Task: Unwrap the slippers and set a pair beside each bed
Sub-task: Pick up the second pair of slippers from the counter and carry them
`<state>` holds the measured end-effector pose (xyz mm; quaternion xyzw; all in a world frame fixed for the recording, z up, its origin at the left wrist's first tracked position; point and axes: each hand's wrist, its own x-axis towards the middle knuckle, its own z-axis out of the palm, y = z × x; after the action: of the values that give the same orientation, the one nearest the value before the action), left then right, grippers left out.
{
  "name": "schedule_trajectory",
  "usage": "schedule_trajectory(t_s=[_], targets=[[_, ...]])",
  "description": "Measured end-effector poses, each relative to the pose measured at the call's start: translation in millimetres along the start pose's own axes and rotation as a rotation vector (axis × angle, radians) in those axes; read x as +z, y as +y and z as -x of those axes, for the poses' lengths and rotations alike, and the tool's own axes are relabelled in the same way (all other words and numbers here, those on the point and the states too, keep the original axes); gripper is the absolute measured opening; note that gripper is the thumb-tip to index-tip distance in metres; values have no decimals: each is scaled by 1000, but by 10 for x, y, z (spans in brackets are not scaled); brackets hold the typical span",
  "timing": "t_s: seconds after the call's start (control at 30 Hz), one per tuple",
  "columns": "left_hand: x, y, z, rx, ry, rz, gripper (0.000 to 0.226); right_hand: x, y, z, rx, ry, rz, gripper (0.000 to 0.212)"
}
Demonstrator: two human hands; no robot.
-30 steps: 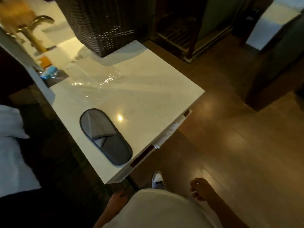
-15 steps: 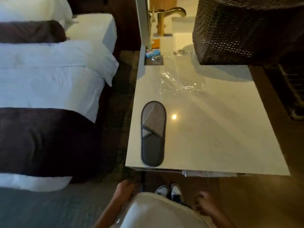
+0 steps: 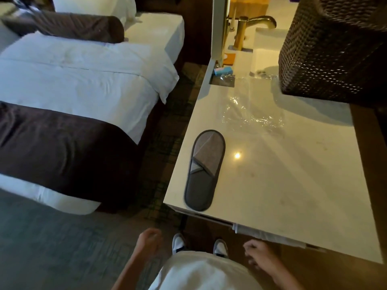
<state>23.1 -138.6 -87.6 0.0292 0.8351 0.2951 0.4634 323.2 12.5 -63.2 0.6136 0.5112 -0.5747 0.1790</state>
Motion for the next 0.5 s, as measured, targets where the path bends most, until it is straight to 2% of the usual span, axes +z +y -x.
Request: schedule_trajectory(t_s=[0.07,0.13,0.17,0.23,0.37,0.43,0.5], targets=[[-98,225,26,72,46,56,34,-40,-288,219,-74,-109,87,23],[-189,469,78,182,194,32,21,-95,-571,431,-153,-168,57,21],[-217,613,136,247,268,-17,15,-129,-706,523,-194,-172,-11,20],[-215,948,280,375,325,-52,18,-196,-963,632,-292,-100,-165,18],[-10,1516,369,532,209,-41,20,-277,-1424,550,-436,181,-370,16],[136,1684,316,537,103,-60,23,-280,-1627,425,-417,290,-400,15],[261,1796,281,522,32,-72,26,-259,-1783,241,-380,333,-419,21]])
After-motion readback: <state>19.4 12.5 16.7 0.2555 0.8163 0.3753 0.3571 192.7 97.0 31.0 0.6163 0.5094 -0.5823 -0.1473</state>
